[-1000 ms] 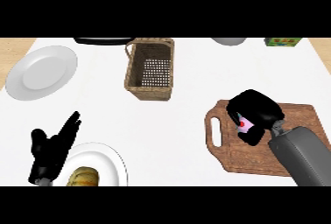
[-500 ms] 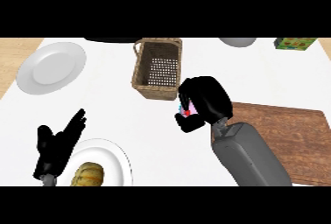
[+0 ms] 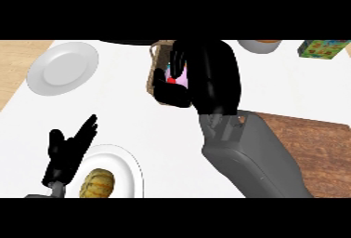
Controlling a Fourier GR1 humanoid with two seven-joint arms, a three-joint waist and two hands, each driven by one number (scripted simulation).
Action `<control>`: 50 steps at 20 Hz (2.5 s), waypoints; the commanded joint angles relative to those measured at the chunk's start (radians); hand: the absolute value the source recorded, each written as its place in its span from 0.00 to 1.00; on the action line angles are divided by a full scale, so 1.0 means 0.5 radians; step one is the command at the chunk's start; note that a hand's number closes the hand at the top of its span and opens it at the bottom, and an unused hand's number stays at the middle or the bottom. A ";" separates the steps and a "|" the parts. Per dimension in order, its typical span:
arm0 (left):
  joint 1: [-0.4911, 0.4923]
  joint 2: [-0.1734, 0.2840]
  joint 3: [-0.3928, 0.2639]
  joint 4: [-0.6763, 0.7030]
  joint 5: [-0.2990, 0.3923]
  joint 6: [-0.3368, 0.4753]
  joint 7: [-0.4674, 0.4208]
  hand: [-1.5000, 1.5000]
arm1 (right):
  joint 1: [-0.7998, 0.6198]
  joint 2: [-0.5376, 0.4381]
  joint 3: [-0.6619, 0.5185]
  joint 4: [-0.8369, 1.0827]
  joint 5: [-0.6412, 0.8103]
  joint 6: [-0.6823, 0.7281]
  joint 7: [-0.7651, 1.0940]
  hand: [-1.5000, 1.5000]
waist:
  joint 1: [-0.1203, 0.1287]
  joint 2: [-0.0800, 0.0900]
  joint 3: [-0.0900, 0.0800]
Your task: Pick the cupcake from the cutting board and place it in the basket
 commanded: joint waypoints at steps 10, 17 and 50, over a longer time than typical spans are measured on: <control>0.024 0.002 -0.018 0.110 -0.008 -0.007 0.129 0.50 | -1.154 0.011 -0.137 0.508 0.184 -0.156 1.069 1.00 | 0.012 0.045 -0.020; 0.120 -0.035 -0.035 0.084 -0.039 0.036 0.092 0.50 | -1.555 0.011 -0.318 1.026 0.136 -0.139 1.068 1.00 | -0.020 0.068 -0.014; 0.222 -0.013 0.105 -0.008 -0.015 0.006 0.093 0.50 | -1.544 0.012 -0.300 2.165 -0.148 -0.750 0.554 0.00 | -0.142 0.063 -0.002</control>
